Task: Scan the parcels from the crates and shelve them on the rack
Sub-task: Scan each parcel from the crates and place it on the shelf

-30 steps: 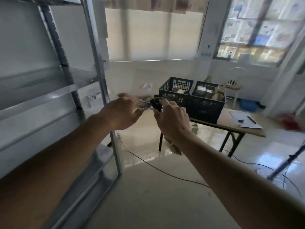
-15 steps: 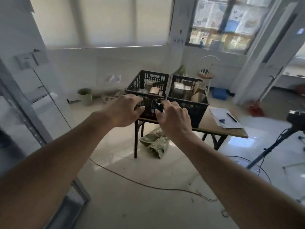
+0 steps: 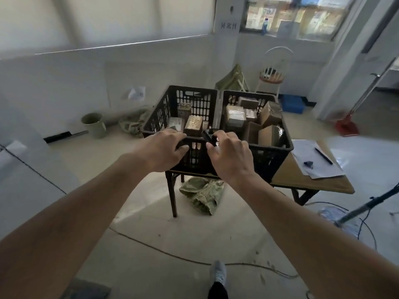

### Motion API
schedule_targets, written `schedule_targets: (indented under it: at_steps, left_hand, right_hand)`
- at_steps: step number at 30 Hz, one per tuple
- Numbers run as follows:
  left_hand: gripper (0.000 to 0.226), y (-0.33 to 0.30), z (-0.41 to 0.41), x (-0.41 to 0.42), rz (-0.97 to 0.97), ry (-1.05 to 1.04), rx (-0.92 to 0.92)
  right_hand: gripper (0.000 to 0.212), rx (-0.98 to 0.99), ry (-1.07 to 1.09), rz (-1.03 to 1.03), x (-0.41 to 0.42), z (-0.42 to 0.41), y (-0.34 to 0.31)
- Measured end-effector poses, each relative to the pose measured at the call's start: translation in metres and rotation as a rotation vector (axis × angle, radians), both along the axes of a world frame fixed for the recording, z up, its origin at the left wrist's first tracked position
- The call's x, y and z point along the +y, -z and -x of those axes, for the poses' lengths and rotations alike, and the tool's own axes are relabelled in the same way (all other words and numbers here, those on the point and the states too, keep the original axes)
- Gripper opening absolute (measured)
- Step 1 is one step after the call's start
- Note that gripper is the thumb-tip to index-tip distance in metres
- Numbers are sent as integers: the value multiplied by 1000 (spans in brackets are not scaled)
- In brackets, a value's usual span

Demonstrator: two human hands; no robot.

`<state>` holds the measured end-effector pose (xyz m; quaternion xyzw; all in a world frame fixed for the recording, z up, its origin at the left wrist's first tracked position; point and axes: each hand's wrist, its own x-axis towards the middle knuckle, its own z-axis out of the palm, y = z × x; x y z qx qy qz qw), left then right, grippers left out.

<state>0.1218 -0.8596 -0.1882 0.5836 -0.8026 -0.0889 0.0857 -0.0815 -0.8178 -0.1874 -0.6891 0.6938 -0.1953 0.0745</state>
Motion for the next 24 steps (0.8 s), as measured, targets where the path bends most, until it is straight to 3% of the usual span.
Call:
schedule_targets:
  at_steps: [11,24]
  left_hand:
    - [51,47,61,-201,-184,-84,-73]
    - [50,134,70,-365,-322,-29,-103]
  right_hand:
    - [48,12,-54,-88,-221,46,54]
    - [48,69,12,-97,-365,33,89]
